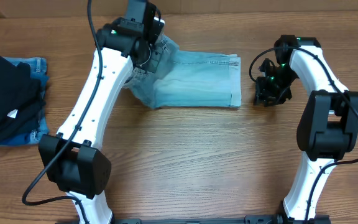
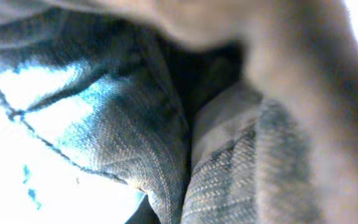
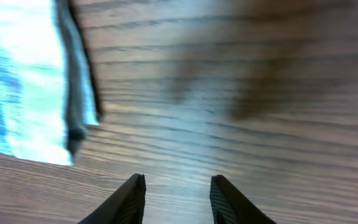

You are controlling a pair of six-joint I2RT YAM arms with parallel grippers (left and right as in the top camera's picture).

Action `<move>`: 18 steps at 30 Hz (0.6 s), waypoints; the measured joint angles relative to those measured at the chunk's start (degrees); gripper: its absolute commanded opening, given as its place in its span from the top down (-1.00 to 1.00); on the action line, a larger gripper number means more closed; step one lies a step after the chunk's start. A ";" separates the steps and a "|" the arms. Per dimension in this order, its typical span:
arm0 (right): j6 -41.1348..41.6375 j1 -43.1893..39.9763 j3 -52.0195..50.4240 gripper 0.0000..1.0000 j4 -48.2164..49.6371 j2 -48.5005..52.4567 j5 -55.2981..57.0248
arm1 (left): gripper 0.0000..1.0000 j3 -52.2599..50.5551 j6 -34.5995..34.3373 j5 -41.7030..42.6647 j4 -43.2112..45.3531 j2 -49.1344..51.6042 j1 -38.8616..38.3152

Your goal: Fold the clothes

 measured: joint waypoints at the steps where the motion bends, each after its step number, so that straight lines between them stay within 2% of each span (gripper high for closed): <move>1: 0.02 0.33 0.02 0.25 0.70 0.00 -0.09 | 0.87 0.00 -0.94 -0.96 0.07 0.00 0.20; 3: 0.39 0.57 0.02 0.17 2.36 0.00 -0.57 | 0.87 0.00 -2.56 -2.14 0.04 0.00 1.29; 5: -0.26 0.55 0.68 -0.03 2.21 0.00 -2.23 | 0.87 0.00 -4.31 -2.84 0.04 0.00 3.10; 9: -1.33 1.11 3.23 -0.15 4.07 -0.02 -7.37 | 0.87 0.00 -7.41 -3.02 -0.35 0.07 6.49; 18: -1.27 2.54 3.26 -0.22 9.92 -0.02 -19.45 | 0.75 0.72 -9.68 -3.65 -0.59 9.40 7.52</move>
